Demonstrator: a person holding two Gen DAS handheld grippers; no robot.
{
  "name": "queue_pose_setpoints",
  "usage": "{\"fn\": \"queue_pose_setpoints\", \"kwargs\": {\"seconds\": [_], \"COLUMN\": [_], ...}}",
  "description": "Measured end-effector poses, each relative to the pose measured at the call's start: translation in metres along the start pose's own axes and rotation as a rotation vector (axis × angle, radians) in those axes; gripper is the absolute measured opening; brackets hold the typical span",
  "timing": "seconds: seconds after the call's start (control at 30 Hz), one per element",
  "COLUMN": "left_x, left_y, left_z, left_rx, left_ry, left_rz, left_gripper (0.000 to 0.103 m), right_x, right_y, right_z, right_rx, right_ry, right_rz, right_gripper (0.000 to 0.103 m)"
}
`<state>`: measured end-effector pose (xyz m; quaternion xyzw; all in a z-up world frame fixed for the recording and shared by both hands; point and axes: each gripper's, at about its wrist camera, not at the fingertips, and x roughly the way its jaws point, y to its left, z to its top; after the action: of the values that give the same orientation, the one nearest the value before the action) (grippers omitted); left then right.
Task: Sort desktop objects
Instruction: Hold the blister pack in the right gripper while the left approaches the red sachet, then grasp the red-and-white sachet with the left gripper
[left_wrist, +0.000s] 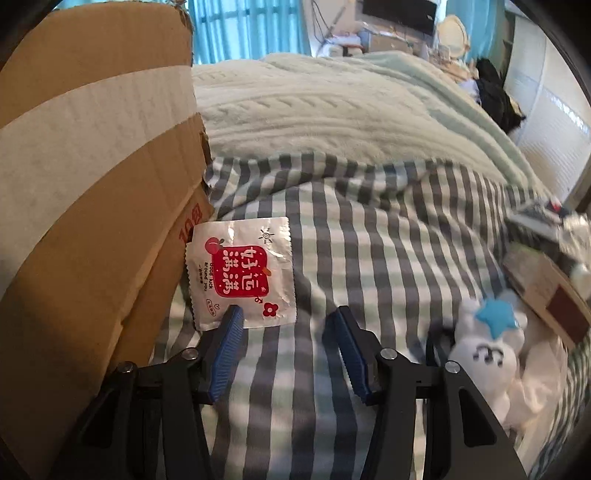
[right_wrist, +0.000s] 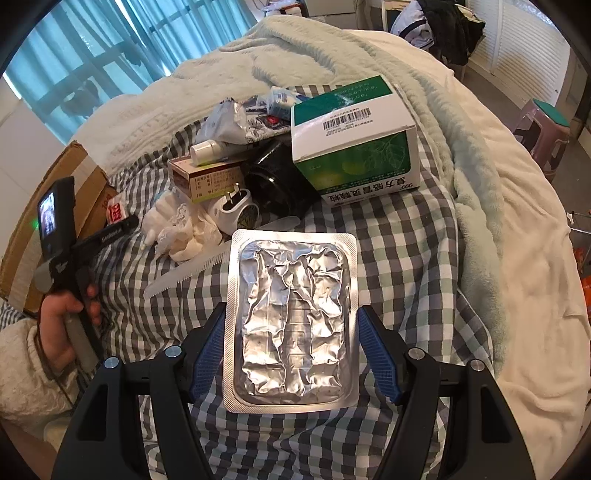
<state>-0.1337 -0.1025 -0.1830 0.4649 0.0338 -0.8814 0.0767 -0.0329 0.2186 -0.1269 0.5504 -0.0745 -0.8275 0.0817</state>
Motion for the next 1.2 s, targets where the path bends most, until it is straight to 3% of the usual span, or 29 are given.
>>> {"fn": "queue_pose_setpoints", "kwargs": {"seconds": [0.03,0.07,0.1,0.27,0.37,0.43,0.57,0.63,0.67,0.7,0.8,0.9,1.13,1.17,1.2], "left_x": [0.0,0.0,0.0,-0.009,-0.023,-0.03,-0.031,-0.028,-0.026,-0.023,-0.015,0.005,0.022,0.023,0.022], "left_y": [0.002,0.005,0.007,0.008,0.011,0.006,-0.001,-0.002,-0.002,-0.003,-0.011,-0.019,-0.012,-0.009,-0.006], "left_z": [-0.001,-0.001,-0.001,-0.009,-0.015,-0.017,-0.007,-0.001,0.001,0.004,0.005,0.009,0.024,0.027,0.028], "left_rx": [-0.008,-0.017,-0.019,-0.011,-0.023,0.005,0.044,0.057,0.062,0.066,0.117,0.169,0.095,0.08,0.059], "left_ry": [-0.014,-0.019,-0.018,-0.008,-0.005,-0.005,-0.026,-0.04,-0.051,-0.066,-0.088,-0.055,-0.036,-0.031,-0.031], "left_rz": [-0.001,-0.002,-0.014,-0.046,-0.121,-0.14,-0.063,-0.016,-0.007,0.006,0.059,0.139,0.15,0.14,0.131], "left_gripper": [0.027,0.01,0.005,0.002,0.001,0.001,0.004,0.017,0.038,0.05,0.053,0.053,0.053,0.05,0.034], "right_x": [0.001,0.002,0.003,0.01,0.011,0.01,0.008,0.005,0.005,0.004,0.005,0.007,0.013,0.013,0.014], "right_y": [-0.001,-0.001,-0.002,0.001,0.007,0.01,0.014,0.015,0.017,0.017,0.017,0.016,0.009,0.008,0.008], "right_z": [0.0,0.001,0.001,0.004,0.006,0.006,0.006,0.006,0.007,0.006,0.006,0.006,0.004,0.004,0.003], "right_rx": [0.001,0.004,0.008,0.008,-0.006,-0.014,-0.023,-0.031,-0.037,-0.04,-0.039,-0.037,-0.018,-0.014,-0.013], "right_ry": [0.003,0.004,0.008,0.026,0.027,0.026,0.027,0.024,0.024,0.023,0.027,0.036,0.062,0.066,0.068], "right_rz": [-0.001,-0.003,-0.004,-0.003,-0.001,-0.003,-0.008,-0.012,-0.014,-0.017,-0.017,-0.015,-0.004,-0.002,0.0], "right_gripper": [0.069,0.069,0.069,0.069,0.069,0.068,0.069,0.069,0.069,0.069,0.069,0.069,0.069,0.069,0.069]}}
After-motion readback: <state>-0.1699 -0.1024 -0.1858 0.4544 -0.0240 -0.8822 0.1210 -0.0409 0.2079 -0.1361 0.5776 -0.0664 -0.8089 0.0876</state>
